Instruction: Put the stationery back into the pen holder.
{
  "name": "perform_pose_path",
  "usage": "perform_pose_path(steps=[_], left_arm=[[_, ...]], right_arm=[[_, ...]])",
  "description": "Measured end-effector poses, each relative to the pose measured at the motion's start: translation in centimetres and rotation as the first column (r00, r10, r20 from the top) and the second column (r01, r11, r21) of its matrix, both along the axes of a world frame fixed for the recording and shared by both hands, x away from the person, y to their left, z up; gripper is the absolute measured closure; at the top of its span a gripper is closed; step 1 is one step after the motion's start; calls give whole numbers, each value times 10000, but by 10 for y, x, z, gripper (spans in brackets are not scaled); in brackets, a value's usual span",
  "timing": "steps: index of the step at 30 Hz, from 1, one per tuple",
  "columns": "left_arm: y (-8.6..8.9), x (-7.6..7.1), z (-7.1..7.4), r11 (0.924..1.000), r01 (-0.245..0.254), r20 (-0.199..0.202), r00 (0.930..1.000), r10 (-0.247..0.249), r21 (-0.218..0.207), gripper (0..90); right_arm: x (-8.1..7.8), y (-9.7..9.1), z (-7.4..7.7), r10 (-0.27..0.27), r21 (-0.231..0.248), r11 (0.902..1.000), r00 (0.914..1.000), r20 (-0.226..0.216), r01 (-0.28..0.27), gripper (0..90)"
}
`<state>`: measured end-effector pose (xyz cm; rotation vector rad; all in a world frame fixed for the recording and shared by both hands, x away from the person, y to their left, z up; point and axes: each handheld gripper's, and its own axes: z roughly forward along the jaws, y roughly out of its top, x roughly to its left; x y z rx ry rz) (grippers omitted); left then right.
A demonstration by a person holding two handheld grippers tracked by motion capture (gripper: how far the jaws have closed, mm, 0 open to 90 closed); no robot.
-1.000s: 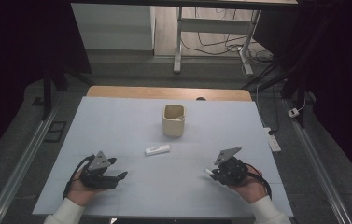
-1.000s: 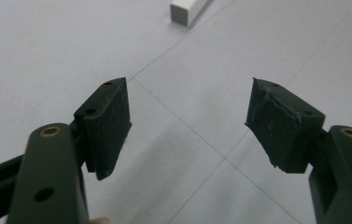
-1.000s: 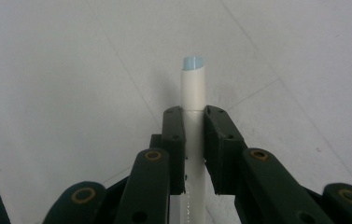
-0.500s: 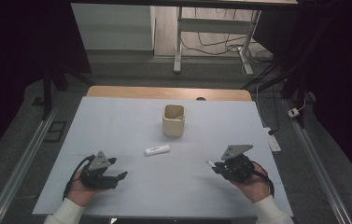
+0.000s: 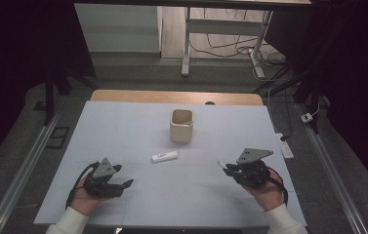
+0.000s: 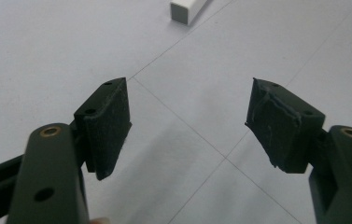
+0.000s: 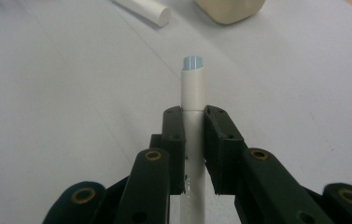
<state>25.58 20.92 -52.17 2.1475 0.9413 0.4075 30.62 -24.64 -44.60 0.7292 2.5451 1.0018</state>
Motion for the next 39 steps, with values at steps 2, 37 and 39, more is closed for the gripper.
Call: perform_pose_path(steps=[2, 37, 39], left_arm=[[0, 0, 0, 10000, 17, 8, 10000, -17, 18, 297], [1, 1, 1, 9998, -135, -18, 9999, 135, -118, 265], [1, 1, 1, 9998, -132, -22, 9999, 132, -115, 265]], right_arm=[[0, -1, 1, -32, 211, 9998, 10000, 47, 31, 776], [31, 19, 34, -715, 2862, 9576, 9896, 1245, 332, 775], [32, 20, 34, -746, 2949, 9549, 9893, 1257, 345, 775]])
